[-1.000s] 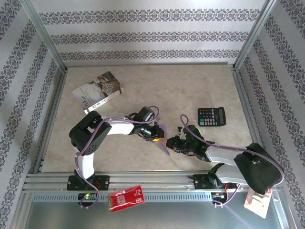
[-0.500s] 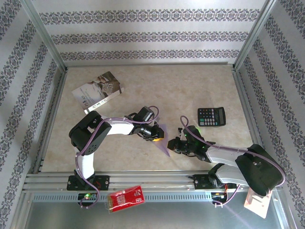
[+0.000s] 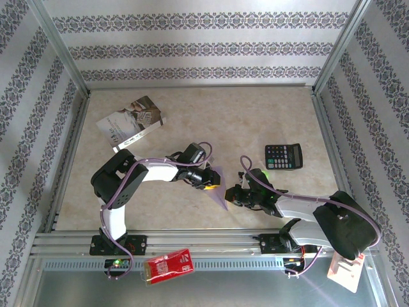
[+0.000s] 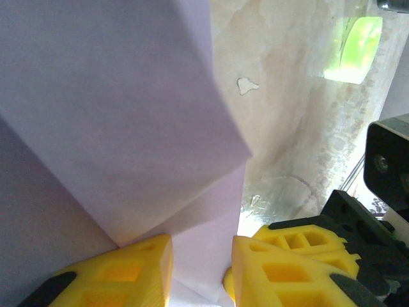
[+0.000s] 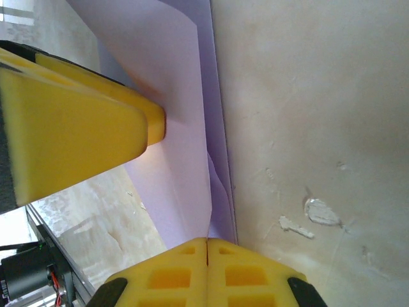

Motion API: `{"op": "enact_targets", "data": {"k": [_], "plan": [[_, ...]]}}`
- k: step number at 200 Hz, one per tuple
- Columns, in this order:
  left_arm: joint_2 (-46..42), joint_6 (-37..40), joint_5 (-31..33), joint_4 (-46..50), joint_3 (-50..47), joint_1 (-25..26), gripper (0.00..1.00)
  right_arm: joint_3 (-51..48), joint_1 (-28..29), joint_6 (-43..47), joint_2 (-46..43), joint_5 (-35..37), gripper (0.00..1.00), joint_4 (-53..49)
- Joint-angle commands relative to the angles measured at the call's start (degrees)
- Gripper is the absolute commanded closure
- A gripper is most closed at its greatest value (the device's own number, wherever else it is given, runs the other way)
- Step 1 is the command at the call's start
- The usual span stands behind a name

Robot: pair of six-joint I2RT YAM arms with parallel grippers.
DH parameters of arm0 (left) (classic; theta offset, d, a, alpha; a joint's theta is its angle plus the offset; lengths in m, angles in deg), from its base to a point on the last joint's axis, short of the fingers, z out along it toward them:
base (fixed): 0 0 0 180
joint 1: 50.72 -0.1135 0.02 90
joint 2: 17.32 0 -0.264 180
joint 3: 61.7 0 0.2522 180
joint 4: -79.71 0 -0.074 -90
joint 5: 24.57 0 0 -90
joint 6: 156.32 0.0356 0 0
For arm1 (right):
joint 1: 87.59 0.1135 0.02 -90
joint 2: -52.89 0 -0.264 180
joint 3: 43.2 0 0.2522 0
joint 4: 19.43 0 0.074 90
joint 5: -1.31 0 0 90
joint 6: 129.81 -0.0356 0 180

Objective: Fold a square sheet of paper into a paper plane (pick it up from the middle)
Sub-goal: Fourth fold the wing at the center of the table.

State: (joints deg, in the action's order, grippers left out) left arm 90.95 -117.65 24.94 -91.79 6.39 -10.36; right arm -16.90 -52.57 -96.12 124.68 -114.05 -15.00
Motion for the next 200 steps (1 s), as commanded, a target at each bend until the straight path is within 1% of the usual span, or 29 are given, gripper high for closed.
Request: {"op": "enact_targets", "data": {"k": [1, 73, 112, 122, 182, 200], "plan": [[-2.01, -0.94, -1.60, -3.30, -0.37, -0.90, 0.69, 0.12, 0.54, 1.82, -0.18, -0.42, 0.98, 0.43], [-0.96, -0.01, -2.35, -3.09, 2.12, -0.99, 0.68, 0.41, 0.65, 1.87, 0.21, -0.56, 0.99, 0.72], [-0.97, -2.05, -3.85, -8.16, 1.54, -0.98, 0.67, 0.39, 0.71, 1.87, 0.32, -0.47, 0.99, 0.54], [-0.93, -2.13, -3.98, -8.25, 1.64, -1.07, 0.66, 0.47, 0.83, 1.84, 0.37, -0.42, 0.99, 0.68], [-0.12, -1.75, -1.44, -6.70, 0.62, -3.42, 0.67, 0.39, 0.99, 1.73, 0.37, -0.24, 0.99, 0.56], [0.60, -0.44, -1.35, -5.58, 1.21, -3.71, 0.67, 0.47, 1.08, 1.78, 0.54, -0.26, 0.99, 0.42]]}}
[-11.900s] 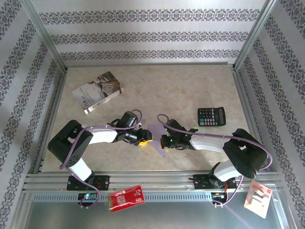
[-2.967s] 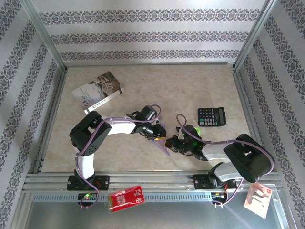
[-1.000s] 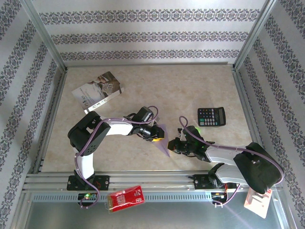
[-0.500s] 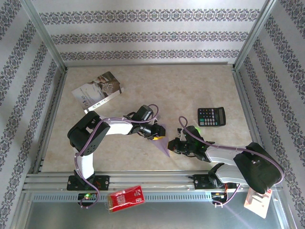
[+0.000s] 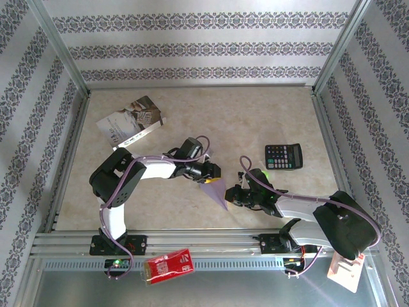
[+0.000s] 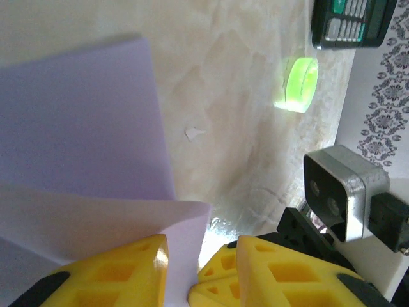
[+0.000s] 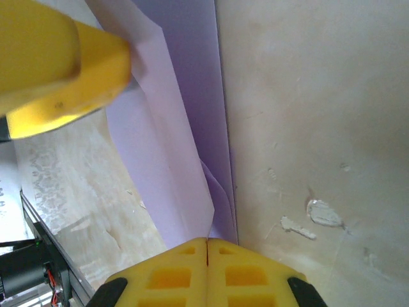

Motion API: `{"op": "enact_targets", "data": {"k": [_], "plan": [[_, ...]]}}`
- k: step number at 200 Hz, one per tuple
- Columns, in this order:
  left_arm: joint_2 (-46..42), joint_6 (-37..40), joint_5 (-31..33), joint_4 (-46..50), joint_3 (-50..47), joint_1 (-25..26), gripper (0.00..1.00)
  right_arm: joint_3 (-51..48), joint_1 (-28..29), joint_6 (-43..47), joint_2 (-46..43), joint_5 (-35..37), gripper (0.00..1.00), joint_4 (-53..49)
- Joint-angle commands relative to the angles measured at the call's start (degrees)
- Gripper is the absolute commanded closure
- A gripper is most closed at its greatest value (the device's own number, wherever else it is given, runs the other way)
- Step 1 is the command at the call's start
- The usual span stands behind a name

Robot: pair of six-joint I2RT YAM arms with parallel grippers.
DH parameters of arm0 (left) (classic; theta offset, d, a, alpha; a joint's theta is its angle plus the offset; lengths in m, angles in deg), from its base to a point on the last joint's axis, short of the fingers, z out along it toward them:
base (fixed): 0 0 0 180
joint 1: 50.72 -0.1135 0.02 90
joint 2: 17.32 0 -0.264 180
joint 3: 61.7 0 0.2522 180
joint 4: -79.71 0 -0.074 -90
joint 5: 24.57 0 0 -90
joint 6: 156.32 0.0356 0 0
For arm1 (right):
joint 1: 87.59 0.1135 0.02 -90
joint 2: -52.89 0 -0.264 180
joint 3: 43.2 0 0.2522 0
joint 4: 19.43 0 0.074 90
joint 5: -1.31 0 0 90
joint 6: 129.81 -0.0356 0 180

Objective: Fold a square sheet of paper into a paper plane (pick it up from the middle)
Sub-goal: Fourth fold the wing at the center of the table.

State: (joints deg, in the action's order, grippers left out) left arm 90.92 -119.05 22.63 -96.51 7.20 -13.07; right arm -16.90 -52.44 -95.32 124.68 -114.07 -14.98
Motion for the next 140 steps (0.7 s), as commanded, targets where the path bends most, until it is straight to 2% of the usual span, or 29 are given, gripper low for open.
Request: {"op": "enact_targets", "data": {"k": [1, 82, 140], "plan": [[0.68, 1.05, 1.02, -0.72, 0.50, -1.00, 0.67, 0.52, 1.01, 1.05, 0.54, -0.22, 0.99, 0.43], [2.78, 1.63, 1.68, -1.59, -1.70, -2.49, 0.72, 0.94, 1.10, 0.93, -0.14, -0.28, 0.96, -0.02], [3.03, 1.37, 1.50, -2.67, -3.41, -2.67, 0.72, 0.90, 1.81, 3.56, -4.04, -0.08, 0.85, -3.12]]}}
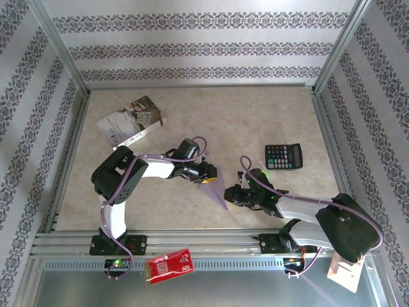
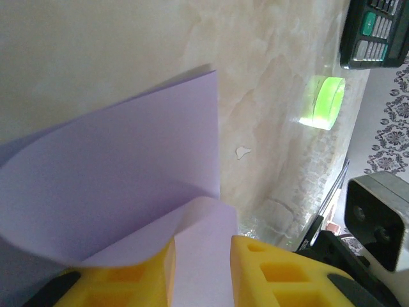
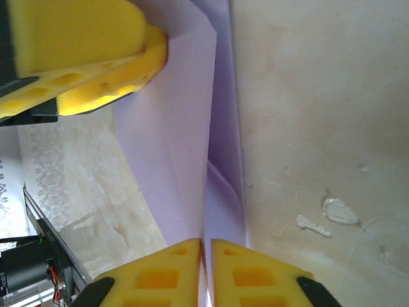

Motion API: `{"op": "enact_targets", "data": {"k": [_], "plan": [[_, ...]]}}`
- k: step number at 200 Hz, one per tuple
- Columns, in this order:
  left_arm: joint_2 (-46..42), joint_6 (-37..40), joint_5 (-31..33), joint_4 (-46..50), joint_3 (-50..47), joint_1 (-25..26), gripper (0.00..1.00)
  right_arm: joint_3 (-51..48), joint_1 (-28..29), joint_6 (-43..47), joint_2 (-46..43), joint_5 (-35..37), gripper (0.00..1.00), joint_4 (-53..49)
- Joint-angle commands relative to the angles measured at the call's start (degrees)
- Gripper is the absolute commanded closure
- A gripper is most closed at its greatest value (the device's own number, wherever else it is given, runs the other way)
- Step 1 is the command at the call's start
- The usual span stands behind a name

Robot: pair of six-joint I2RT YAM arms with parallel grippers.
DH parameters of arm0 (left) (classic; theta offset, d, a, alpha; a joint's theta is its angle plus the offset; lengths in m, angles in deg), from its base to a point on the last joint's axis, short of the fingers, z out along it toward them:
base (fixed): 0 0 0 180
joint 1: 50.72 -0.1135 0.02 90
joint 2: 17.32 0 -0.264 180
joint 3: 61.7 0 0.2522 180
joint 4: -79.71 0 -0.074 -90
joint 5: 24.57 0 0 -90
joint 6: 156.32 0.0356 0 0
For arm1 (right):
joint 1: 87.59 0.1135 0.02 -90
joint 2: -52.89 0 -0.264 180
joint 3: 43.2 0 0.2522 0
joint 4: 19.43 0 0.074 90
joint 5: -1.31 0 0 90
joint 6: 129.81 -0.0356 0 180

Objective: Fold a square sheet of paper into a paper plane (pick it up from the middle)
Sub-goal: Fourth fold the wing at the center of the table.

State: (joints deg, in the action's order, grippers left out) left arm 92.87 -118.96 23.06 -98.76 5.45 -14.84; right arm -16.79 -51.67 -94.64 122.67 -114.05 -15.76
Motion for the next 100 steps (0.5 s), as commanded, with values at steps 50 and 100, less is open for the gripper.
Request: {"op": "enact_targets", "data": {"k": [50, 100], "plan": [[1.12, 1.39, 1.06, -0.25, -1.88, -0.96, 0.72, 1.35, 4.21, 7.22, -4.77, 2.64, 0.81, -9.60], [1.34, 1.58, 0.97, -0.25, -2.01, -0.97, 0.72, 1.20, 4.82, 7.28, -5.04, 4.52, 0.84, -10.76]]}}
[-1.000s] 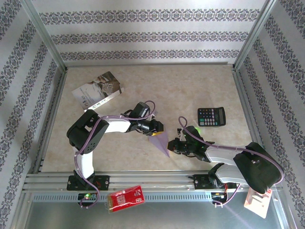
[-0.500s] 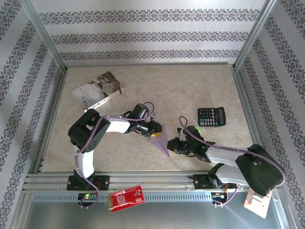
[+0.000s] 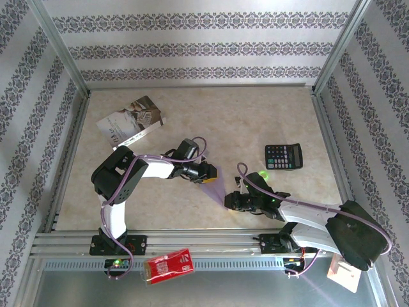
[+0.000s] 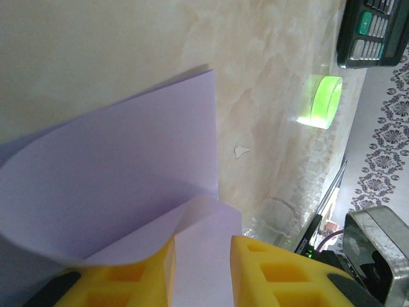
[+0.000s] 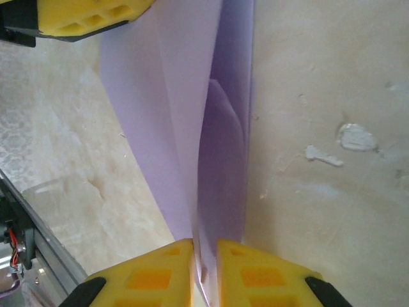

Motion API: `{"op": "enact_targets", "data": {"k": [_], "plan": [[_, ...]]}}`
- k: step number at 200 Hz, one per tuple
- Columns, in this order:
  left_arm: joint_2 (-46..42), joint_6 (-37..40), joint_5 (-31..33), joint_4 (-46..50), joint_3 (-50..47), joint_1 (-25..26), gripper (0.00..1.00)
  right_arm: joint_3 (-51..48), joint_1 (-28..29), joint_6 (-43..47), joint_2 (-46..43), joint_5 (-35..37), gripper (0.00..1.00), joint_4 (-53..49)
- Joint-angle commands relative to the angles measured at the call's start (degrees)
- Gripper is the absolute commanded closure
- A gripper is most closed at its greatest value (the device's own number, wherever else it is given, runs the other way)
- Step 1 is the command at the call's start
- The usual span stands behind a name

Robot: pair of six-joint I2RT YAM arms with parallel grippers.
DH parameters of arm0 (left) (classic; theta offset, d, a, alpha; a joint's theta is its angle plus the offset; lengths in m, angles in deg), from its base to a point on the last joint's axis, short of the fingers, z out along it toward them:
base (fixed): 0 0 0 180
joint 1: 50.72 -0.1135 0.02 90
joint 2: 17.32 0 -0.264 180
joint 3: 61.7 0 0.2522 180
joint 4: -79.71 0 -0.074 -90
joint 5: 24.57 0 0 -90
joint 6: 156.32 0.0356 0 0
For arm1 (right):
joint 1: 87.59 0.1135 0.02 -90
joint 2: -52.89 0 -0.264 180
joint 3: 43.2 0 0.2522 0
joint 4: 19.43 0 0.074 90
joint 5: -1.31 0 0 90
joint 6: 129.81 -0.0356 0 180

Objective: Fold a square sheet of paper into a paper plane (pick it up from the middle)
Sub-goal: Fourth fold the wing at the center of the table.

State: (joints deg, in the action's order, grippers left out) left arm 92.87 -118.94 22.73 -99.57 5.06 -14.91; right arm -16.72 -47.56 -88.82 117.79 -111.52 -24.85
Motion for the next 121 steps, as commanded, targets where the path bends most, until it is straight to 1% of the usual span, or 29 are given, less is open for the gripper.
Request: {"op": "enact_targets", "data": {"k": [1, 30, 87, 121], "plan": [[1.34, 1.56, 1.30, 0.56, -1.64, -0.91, 0.72, 1.15, 0.69, 1.47, -0.15, 2.04, 0.84, -1.66], [1.60, 1.60, 1.21, 0.60, -1.60, -0.92, 0.72, 1.48, 0.66, 1.03, 1.21, 2.70, 0.88, -1.59], [1.57, 1.76, 1.15, 0.60, -1.75, -0.92, 0.72, 0.56, 0.82, 0.76, 2.59, 3.13, 0.92, -1.63], [1.35, 1.56, 1.30, 0.45, -2.28, -1.04, 0.72, 0.87, 0.70, 0.73, 3.06, 3.22, 0.93, -1.94]]}}
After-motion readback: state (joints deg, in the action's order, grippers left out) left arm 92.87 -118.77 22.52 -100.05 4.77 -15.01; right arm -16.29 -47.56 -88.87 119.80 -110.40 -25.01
